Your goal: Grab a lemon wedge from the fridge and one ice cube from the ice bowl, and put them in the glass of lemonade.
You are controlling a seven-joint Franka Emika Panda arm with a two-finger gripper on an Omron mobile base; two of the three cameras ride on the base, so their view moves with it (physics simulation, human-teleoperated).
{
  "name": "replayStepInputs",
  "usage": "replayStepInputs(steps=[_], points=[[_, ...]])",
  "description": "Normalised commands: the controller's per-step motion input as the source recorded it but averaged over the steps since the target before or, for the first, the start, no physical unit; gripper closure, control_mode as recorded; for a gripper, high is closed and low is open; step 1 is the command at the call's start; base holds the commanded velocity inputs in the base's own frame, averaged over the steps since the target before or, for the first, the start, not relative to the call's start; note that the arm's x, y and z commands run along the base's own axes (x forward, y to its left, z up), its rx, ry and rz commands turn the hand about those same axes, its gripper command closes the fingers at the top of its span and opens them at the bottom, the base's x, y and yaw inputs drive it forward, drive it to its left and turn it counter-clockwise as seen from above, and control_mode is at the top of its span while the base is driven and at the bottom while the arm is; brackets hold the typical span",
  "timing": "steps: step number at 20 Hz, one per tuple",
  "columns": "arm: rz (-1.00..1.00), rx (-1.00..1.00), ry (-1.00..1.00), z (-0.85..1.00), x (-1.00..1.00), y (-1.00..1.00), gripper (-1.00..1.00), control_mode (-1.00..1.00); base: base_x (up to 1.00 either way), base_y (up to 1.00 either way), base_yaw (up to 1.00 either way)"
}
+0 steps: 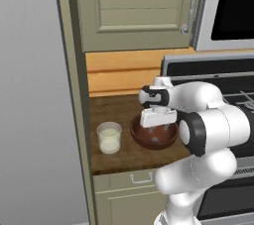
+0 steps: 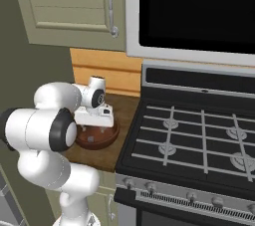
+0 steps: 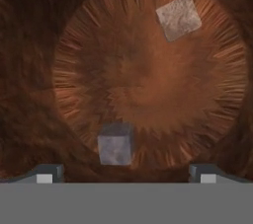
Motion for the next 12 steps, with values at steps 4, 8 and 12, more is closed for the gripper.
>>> replayStepInputs(steps=[4, 8, 12], points=[[0.0, -0.01, 0.0, -0.07, 0.17, 0.01, -1.0, -1.0, 0.0, 0.0, 0.0], [0.0, -0.01, 0.0, -0.04, 0.31, 0.02, -1.0, -1.0, 0.0, 0.0, 0.0], [0.0, 0.0, 0.0, 0.0, 0.21, 0.01, -1.0, -1.0, 0.0, 0.0, 0.0]])
